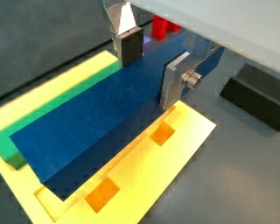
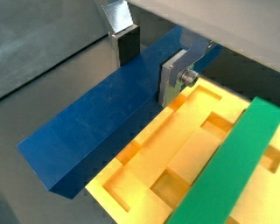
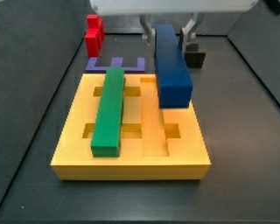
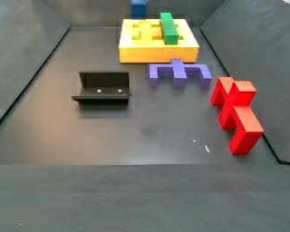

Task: Pick up the blue object. Move up. Move to above the board. Insert the blue object.
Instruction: Insert the blue object.

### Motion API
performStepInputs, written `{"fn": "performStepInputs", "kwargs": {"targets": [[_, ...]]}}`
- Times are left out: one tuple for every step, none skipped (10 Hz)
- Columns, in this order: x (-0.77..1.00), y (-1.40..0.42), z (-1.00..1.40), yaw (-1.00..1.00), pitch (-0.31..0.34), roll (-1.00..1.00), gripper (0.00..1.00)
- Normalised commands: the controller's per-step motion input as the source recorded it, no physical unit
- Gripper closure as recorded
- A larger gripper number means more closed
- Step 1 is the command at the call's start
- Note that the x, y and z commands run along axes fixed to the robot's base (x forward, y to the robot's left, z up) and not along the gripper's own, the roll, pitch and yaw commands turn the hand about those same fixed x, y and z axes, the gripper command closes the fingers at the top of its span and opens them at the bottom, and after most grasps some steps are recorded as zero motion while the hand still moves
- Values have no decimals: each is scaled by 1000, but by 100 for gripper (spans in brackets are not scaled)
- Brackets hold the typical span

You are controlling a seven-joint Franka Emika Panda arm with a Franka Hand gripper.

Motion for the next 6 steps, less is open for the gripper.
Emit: {"fn": "performStepInputs", "kwargs": {"targets": [[-186,-183,-571,137,-250,267,100],[-209,-206,-537,157,-280,251,100],[-203,-231,-517,129,-290,254,100],[-200,-223,-591,0,-256,243,100],[-9,0,-469,-51,-81,119,100],[-37,0,-311,-60,-16,90,100]]}}
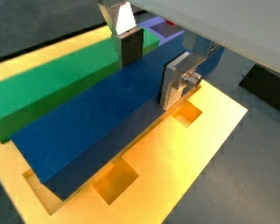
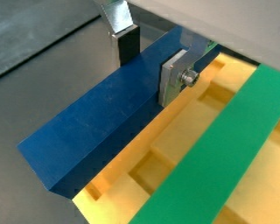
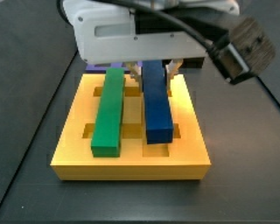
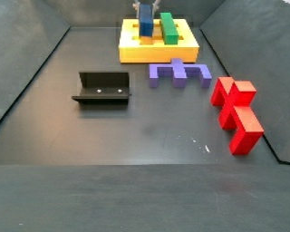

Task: Pick up the blue object. Move up. Move to above the board. Insert the blue object.
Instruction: Insert the blue object.

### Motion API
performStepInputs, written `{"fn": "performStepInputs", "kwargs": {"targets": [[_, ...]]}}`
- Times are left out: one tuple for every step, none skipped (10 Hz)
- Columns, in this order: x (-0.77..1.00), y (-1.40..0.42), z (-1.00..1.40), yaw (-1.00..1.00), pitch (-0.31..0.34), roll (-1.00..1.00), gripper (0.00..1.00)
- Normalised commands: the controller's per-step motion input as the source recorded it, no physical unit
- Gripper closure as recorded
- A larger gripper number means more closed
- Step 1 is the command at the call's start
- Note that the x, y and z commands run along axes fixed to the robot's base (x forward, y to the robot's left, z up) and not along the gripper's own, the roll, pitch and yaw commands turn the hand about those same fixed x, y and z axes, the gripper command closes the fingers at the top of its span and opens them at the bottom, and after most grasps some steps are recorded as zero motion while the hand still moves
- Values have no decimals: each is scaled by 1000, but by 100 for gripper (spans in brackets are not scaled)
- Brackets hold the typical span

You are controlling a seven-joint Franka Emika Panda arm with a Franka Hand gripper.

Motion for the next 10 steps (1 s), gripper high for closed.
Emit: {"fn": "performStepInputs", "kwargs": {"targets": [[-3,-157,-326,0,-1,123,100],[0,-151,-329,0,-6,129,100],[0,-263,-294,0,-26,117,100],[0,-203,-283,0,-30,87,100],[-69,-129,-280,0,-50,63,100],[0,-86,-251,0,-44,1,100],[0,0,-294,26,-53,23,100],[0,0,-360,0,-43,54,100],[0,0,-220,0,-31,54,100],[0,0,0,0,0,0,100]]}}
